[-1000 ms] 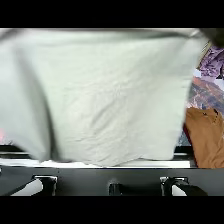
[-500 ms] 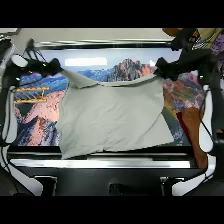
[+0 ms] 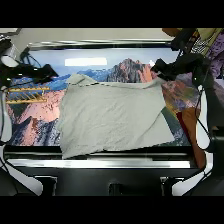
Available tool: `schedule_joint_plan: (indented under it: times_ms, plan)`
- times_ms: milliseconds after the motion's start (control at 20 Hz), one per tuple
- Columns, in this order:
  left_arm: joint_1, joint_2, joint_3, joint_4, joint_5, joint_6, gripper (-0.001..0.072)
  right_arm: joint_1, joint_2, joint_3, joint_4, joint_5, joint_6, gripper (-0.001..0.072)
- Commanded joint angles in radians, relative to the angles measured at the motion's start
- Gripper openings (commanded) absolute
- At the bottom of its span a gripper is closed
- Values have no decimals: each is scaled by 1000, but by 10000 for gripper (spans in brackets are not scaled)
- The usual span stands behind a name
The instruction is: Fold the clothes and pants, and hang the long-sleeved shirts on hangers.
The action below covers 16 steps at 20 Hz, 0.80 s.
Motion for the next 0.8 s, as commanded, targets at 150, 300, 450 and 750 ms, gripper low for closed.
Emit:
schedule_joint_plan:
  times_ms: [150,300,450,750]
  plan:
    - [174,187,-101,43,-321,112,469,-112,171,-14,-122,-201,-126,537]
    - [250,359,-392,2,-285,132,469,-248,275,-123,-74,-230,-180,537]
    - [280,573,-805,3,-166,155,468,-304,377,-281,-73,-252,-195,539]
    - [238,932,-1535,-177,92,329,468,-302,426,-364,-32,-406,-180,539]
